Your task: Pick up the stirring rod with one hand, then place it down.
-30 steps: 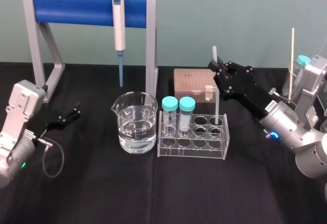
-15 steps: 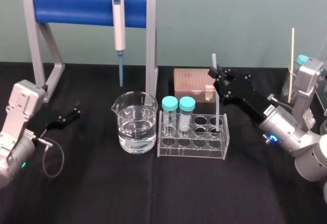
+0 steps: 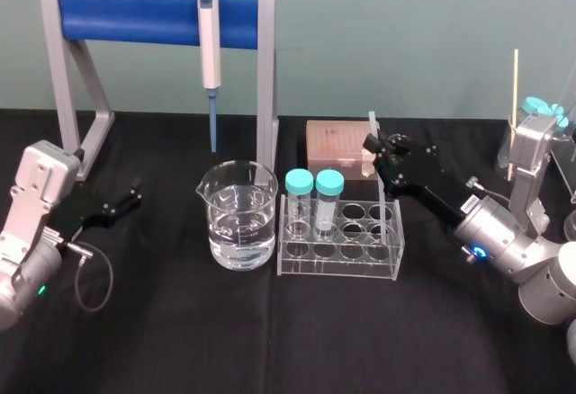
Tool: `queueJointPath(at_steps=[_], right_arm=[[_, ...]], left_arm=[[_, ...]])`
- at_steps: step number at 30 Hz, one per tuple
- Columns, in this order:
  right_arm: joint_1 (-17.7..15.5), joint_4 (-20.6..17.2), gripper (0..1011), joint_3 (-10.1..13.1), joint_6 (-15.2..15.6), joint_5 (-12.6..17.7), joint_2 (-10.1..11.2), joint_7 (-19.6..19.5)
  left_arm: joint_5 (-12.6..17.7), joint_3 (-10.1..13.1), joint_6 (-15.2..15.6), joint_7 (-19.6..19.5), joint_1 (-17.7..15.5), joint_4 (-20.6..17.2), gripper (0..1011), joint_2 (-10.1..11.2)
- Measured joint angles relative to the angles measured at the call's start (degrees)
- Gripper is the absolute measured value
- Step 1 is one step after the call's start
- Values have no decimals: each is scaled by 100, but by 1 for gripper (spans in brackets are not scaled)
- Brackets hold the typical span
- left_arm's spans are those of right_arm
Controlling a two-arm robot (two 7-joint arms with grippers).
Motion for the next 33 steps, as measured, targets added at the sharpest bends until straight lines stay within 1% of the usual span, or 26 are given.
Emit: queueJointPath(at_steps=[7, 11, 29, 30, 31, 33], right_arm=[[33, 108, 71, -33, 21, -52, -3, 19], [39, 109, 71, -48, 30, -93, 7, 14], [35, 103, 73, -40, 34, -83, 7, 13], [35, 102, 82, -40, 35, -83, 7, 13], [34, 102, 125, -39, 35, -82, 8, 13], [33, 102, 161, -39, 35, -82, 7, 12]], left_arm=[[0, 0, 0, 0, 0, 0, 1000, 0], [0, 0, 0, 0, 0, 0, 1000, 0], [0, 0, 0, 0, 0, 0, 1000, 0], [0, 0, 0, 0, 0, 0, 1000, 0], [0, 0, 0, 0, 0, 0, 1000, 0], [0, 0, 0, 0, 0, 0, 1000, 0]])
